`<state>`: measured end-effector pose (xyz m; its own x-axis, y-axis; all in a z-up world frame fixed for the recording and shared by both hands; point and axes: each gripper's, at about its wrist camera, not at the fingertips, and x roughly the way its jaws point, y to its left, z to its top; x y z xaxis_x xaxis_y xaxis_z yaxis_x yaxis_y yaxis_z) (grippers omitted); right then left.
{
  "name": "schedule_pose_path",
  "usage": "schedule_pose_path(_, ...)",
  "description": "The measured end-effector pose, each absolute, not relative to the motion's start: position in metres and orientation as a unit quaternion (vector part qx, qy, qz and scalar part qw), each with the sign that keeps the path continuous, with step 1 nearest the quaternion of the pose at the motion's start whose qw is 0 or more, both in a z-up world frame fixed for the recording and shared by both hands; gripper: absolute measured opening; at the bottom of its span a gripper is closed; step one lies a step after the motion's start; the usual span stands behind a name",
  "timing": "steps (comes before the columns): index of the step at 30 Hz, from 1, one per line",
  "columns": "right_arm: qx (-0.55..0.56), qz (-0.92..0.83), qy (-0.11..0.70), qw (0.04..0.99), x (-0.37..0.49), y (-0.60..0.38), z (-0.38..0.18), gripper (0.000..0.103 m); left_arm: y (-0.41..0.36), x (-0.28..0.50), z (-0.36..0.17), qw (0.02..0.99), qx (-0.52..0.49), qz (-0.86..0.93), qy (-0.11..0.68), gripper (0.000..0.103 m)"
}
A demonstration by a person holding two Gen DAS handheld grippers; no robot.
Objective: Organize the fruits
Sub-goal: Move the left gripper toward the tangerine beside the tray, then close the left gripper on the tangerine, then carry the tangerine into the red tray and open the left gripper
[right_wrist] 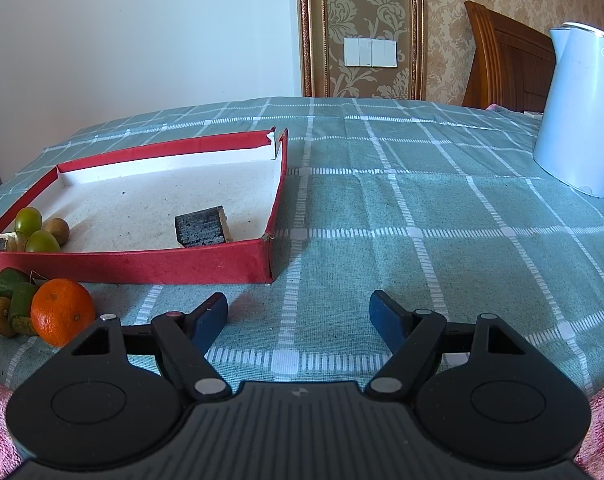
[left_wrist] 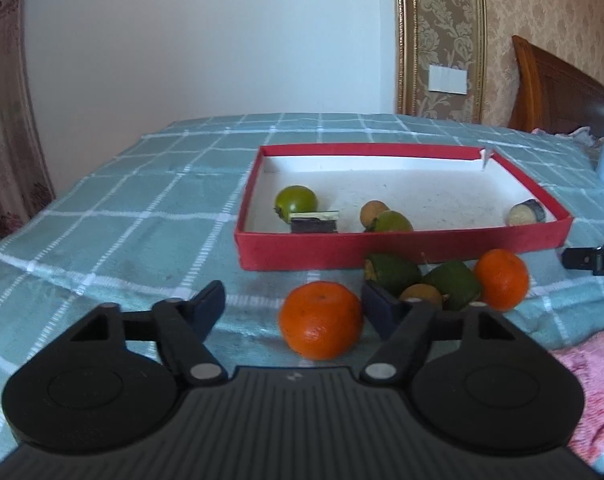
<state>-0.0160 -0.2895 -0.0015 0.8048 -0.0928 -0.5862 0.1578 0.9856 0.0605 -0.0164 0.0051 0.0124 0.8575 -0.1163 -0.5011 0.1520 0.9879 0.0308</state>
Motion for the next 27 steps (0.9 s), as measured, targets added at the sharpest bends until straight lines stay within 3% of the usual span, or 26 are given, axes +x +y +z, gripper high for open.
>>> schedule_pose_path(3, 0.054, -0.066, 0.305, 0.948, -0.016, -0.29, -0.001, 0.078, 0.0, -0.018, 0.016, 0.962, 0.04, -0.079, 0.258, 0.044)
schedule_pose_path(5, 0.054, -0.066, 0.305, 0.949, -0.016, -0.29, -0.001, 0.078, -0.005, -0.018, 0.019, 0.961, 0.044, -0.08, 0.26, 0.039)
schedule_pose_path(27, 0.057, -0.065, 0.304, 0.949, -0.016, -0.29, -0.001, 0.078, -0.003, -0.026, 0.028, 0.964, 0.042, -0.063, 0.253, 0.038)
